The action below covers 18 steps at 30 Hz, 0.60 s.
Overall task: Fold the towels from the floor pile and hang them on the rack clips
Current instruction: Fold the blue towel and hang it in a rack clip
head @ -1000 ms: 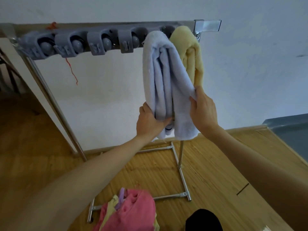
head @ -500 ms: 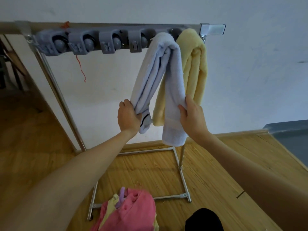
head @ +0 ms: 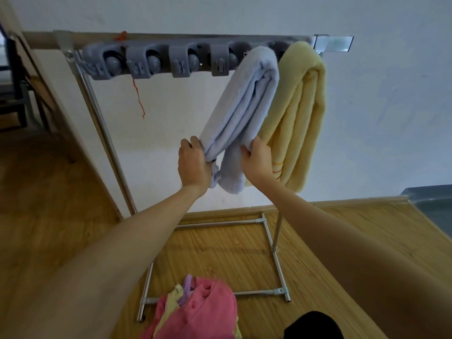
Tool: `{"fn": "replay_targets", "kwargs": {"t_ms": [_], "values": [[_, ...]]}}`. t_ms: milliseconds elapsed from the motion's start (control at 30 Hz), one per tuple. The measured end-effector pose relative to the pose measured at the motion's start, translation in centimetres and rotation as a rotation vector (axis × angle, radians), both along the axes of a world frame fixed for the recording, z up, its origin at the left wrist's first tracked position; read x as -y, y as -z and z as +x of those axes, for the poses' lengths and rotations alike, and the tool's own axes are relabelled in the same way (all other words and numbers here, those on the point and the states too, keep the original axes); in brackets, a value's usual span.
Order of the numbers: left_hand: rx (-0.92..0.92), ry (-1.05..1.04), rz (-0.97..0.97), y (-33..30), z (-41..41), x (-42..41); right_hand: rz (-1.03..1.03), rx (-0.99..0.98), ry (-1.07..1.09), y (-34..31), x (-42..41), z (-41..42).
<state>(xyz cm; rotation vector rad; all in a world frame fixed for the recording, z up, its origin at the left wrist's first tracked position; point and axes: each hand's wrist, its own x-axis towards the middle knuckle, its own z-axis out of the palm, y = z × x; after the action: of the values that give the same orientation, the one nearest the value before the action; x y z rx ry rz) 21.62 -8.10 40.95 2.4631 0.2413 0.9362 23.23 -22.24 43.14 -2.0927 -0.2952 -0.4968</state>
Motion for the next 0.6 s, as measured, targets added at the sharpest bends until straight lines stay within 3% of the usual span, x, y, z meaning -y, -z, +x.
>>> {"fn": "replay_targets", "kwargs": {"t_ms": [300,500,600], "values": [[-0.022,0.030,0.000,0.7,-0.3,1.6,-0.041,-0.112,0.096,0.8,2.2,0.9],[-0.040,0.078,-0.037,2.6,0.6,4.8,-0.206,-0.098,0.041,1.9,4.7,1.4],[-0.041,0.200,-0.077,4.0,1.0,6.1,-0.231,-0.125,-0.016,2.9,5.2,1.6]]}}
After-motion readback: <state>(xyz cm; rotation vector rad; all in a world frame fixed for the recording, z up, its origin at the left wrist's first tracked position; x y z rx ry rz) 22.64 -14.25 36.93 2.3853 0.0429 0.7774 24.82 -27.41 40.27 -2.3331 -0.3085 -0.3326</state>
